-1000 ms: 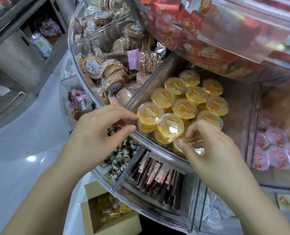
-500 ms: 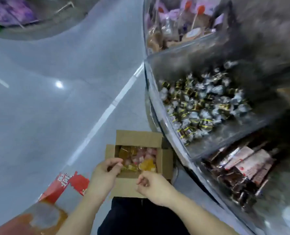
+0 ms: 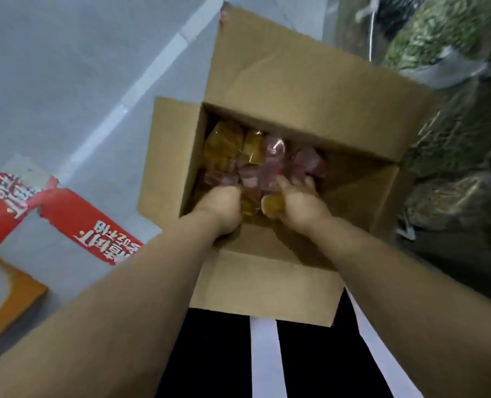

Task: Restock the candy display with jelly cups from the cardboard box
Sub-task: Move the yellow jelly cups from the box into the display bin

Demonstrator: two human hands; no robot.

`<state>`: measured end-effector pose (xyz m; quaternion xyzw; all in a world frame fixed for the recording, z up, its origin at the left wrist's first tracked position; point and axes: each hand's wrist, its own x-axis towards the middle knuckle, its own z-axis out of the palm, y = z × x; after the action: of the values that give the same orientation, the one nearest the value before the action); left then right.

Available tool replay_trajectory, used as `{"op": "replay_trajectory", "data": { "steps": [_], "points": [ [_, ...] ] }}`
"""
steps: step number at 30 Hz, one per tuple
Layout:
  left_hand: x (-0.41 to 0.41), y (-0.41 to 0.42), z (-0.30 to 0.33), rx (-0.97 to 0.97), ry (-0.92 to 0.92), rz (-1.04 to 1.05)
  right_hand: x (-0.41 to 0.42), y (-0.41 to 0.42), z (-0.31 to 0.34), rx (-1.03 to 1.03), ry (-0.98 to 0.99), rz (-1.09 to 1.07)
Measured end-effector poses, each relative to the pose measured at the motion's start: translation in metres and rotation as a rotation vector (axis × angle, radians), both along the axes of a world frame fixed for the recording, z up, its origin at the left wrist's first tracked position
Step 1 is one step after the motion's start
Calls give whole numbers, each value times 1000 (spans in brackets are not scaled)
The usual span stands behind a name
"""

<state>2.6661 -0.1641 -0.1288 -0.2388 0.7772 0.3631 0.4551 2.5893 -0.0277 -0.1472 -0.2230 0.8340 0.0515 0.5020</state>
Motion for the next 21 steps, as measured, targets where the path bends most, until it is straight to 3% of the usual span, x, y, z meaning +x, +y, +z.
{"op": "replay_trajectory", "data": {
  "steps": [5, 9, 11, 13, 15, 17, 21],
  "points": [
    [-6, 5, -50, -154, 89, -596, 9, 14, -14, -86, 205, 263],
    [-13, 4, -52, -230, 161, -738, -3, 20, 4, -168, 116, 106],
    [-15, 0, -41, -165, 167, -559, -6, 24, 19, -215, 114, -121],
    [-14, -2, -16, -60, 188, -151, -5, 26, 38, -212, 143, -439],
    [-11, -3, 21, 48, 220, 253, -1, 23, 70, -262, -2, -982],
    [-11, -8, 68, 85, 293, 435, 4, 15, 111, -370, -240, -1406],
    [-14, -28, 190, 83, 523, 617, 11, -4, 224, -669, -566, -1617]
  ]
}}
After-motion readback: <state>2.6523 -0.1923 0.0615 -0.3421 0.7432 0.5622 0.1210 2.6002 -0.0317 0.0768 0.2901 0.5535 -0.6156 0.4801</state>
